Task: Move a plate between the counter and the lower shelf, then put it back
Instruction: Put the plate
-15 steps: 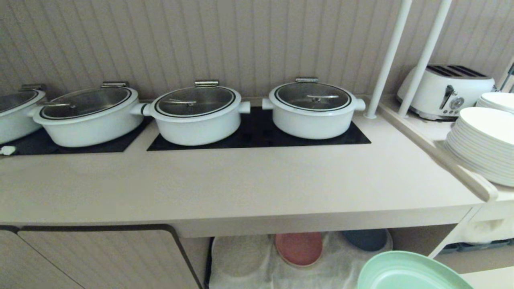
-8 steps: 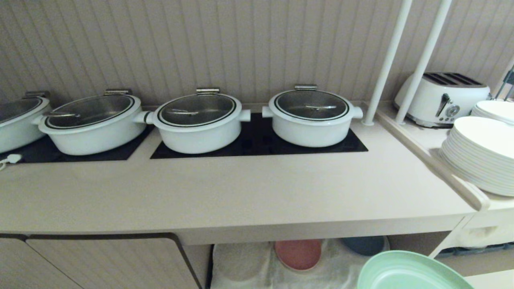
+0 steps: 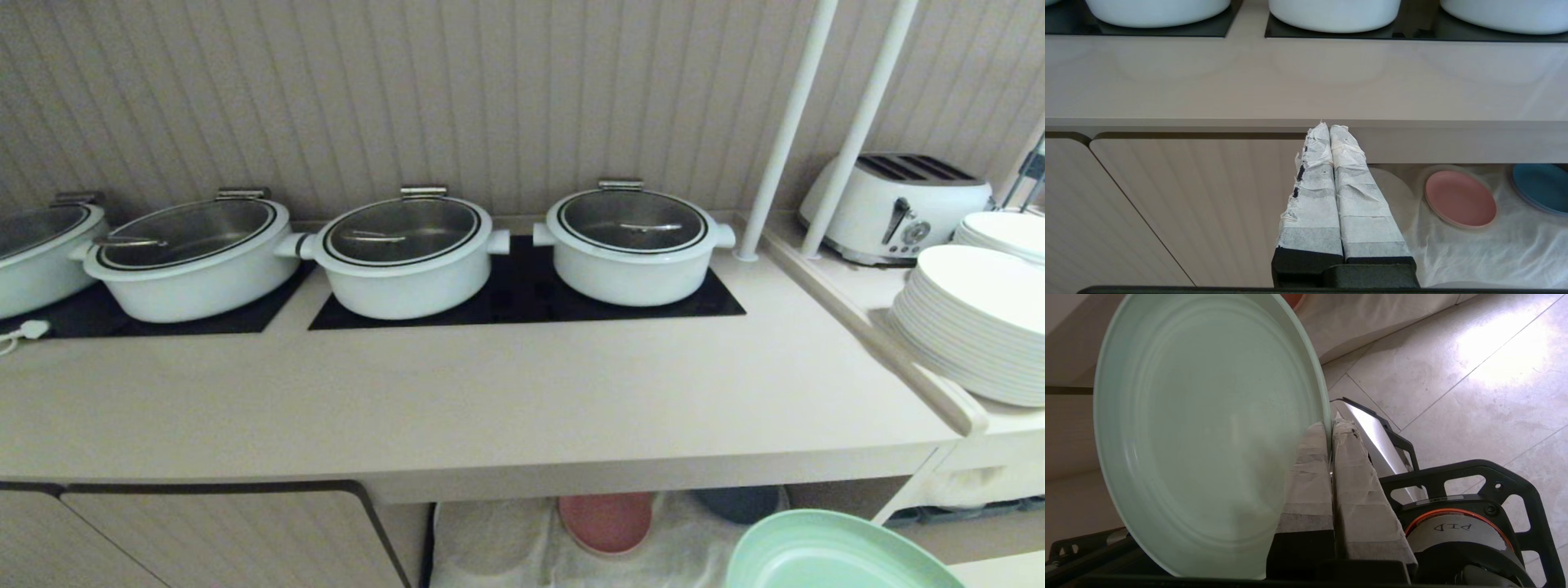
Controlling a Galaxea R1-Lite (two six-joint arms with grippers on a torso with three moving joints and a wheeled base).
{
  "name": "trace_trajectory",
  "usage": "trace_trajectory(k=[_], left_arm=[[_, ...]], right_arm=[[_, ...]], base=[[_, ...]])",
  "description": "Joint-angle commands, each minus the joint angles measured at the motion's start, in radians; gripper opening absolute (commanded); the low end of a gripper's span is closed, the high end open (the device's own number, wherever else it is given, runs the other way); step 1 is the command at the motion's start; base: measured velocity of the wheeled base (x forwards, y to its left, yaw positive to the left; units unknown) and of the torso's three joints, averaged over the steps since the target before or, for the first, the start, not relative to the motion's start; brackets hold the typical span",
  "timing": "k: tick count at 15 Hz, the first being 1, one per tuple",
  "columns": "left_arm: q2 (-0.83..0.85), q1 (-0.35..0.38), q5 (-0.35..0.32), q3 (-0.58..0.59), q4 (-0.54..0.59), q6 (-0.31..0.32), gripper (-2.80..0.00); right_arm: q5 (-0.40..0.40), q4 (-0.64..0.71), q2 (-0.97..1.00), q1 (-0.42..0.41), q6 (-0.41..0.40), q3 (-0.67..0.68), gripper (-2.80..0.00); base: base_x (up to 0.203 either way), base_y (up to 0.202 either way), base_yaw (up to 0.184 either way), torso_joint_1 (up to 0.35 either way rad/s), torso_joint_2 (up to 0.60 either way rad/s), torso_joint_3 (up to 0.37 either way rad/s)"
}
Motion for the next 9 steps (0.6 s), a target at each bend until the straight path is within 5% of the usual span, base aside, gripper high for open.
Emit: trace_trajectory(k=[1,9], left_arm=[[0.000,0.000,0.000,0.000,0.000,-0.001,-2.80],[0.000,0.000,0.000,0.000,0.000,-0.001,-2.80]], right_arm=[[-0.002,0.003,0.001,0.001,0.005,-0.016,-2.80],[-0.002,0.005,-0.008,0.010,0.007,-0.016,-2.80]], base=[[0.000,0.000,0.000,0.000,0.00,0.000],[0.000,0.000,0.000,0.000,0.00,0.000]])
